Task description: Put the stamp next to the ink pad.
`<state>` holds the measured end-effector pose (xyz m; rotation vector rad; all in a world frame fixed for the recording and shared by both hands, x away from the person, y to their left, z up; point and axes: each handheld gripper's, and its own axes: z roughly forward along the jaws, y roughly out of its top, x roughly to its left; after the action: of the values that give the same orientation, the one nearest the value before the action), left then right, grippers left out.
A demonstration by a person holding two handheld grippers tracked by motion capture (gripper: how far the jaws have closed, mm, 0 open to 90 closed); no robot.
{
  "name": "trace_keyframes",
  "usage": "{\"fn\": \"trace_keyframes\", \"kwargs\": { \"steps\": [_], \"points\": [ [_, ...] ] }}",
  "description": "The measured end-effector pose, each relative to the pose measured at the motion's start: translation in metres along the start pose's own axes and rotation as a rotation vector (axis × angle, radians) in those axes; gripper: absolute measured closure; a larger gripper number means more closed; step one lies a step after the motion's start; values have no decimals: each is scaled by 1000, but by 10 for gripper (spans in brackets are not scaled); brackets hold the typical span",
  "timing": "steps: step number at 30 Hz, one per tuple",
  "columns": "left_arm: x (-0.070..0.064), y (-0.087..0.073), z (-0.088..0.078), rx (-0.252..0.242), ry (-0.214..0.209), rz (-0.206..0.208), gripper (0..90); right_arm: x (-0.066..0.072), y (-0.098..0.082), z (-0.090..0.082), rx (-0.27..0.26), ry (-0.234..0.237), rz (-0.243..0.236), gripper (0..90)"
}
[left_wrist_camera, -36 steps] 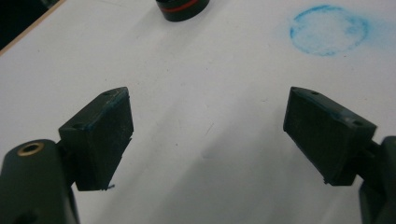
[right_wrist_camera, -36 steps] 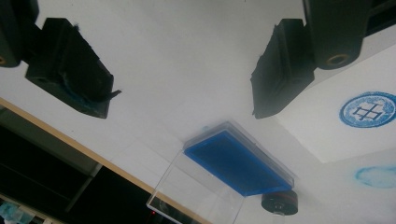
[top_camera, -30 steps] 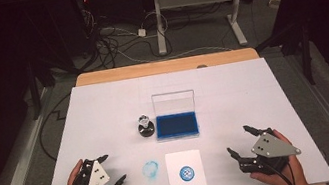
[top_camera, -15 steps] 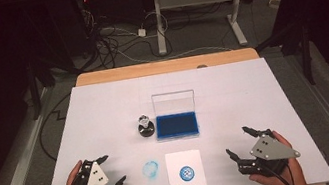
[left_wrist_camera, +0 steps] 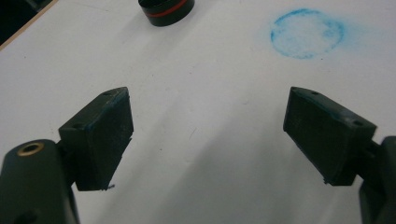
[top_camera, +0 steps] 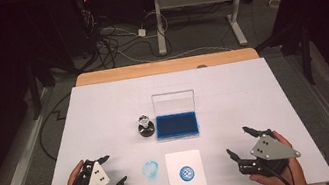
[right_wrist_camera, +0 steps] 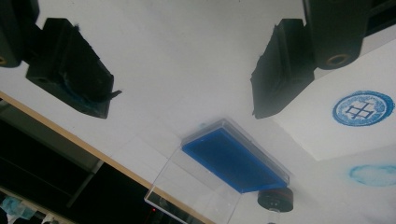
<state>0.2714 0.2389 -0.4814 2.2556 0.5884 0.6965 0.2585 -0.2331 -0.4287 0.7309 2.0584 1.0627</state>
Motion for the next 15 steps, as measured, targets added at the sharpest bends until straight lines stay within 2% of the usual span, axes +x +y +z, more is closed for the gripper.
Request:
{"fn": "trace_keyframes", "kwargs": {
  "steps": [15],
  "points": [
    [1, 2, 2, 11, 2, -6, 157, -2, -1, 3, -2, 14, 3, 212]
  ]
}}
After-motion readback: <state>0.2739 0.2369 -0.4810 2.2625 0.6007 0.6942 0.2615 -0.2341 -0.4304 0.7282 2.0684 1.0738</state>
